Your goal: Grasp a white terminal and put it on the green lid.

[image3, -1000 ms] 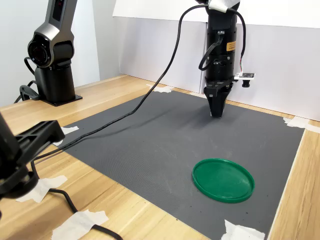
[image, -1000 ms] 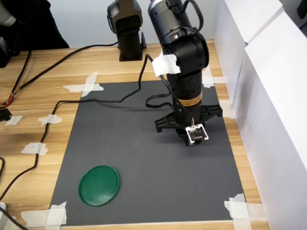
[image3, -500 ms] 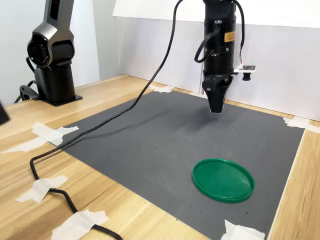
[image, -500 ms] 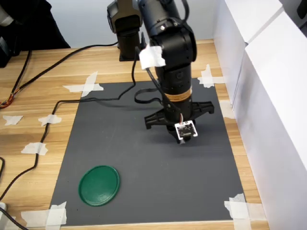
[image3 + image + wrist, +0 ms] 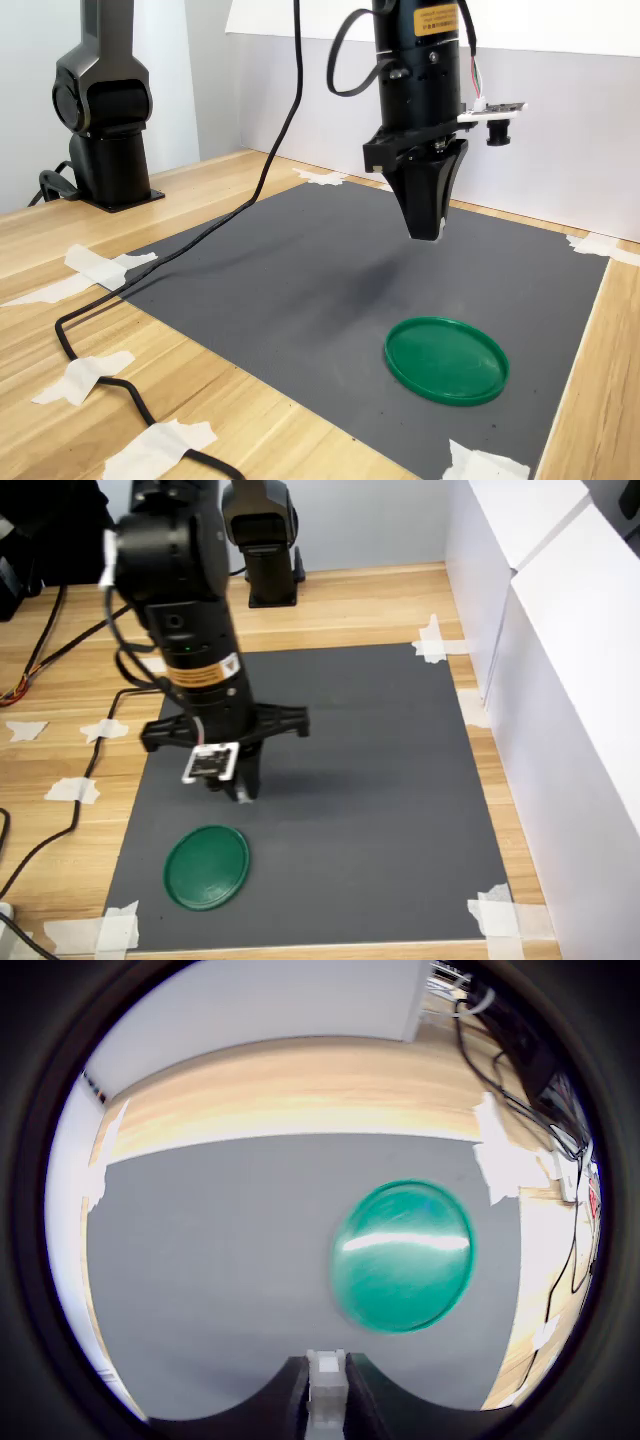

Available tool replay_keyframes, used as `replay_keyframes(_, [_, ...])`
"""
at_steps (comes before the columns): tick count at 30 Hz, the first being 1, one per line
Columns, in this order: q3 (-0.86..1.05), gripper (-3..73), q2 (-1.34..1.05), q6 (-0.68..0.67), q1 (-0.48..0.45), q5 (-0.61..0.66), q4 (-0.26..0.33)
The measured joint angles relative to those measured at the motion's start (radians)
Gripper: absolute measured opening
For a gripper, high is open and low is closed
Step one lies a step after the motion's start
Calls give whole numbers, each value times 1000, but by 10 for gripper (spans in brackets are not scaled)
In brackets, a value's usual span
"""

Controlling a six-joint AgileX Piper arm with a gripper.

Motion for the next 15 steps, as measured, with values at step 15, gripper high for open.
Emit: replay_keyframes(15, [-112,90,125,-92,-86,-14,-3])
